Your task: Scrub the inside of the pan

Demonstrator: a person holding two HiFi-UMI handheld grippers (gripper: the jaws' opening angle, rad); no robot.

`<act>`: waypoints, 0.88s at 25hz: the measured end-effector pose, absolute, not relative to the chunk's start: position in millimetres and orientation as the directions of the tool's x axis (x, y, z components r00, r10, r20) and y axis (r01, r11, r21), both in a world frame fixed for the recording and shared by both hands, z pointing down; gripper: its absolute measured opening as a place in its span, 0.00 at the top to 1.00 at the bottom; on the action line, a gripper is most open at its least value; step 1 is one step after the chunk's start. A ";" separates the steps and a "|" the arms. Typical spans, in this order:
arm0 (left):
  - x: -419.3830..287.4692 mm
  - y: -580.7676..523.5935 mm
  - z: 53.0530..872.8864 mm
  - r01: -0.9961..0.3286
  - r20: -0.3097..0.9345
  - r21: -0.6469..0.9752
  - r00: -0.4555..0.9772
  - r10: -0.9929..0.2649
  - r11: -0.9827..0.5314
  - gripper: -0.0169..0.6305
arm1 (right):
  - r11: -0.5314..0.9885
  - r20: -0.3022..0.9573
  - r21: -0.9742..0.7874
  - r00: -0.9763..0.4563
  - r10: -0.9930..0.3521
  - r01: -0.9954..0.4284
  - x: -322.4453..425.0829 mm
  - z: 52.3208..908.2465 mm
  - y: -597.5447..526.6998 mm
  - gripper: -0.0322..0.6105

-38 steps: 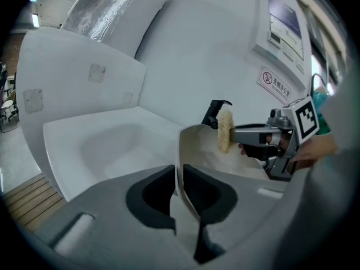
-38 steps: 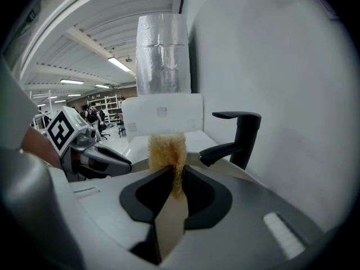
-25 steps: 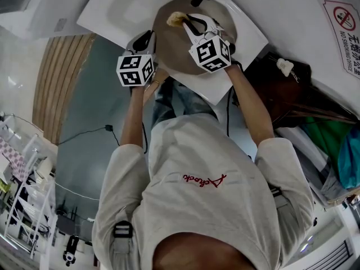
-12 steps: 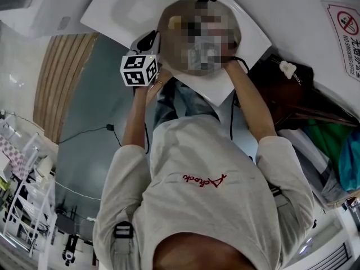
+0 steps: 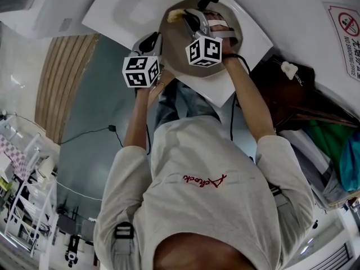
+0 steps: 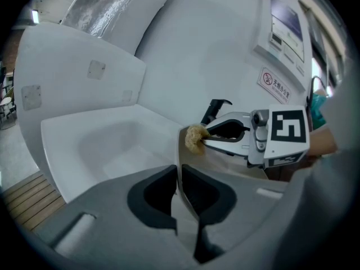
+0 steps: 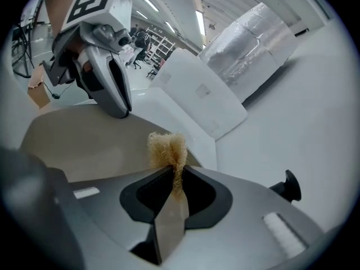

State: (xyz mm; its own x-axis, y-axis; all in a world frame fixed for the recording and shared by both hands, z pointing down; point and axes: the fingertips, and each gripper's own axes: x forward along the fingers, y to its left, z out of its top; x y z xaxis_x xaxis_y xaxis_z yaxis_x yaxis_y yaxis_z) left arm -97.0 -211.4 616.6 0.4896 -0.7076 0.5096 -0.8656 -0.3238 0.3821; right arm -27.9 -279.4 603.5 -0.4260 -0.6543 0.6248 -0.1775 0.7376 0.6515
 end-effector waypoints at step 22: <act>-98.0 -212.9 619.4 -0.862 0.516 0.389 0.497 -0.697 -0.326 0.93 | 0.823 0.757 0.568 -0.401 -0.516 0.013 -52.6 664.4 -245.9 0.85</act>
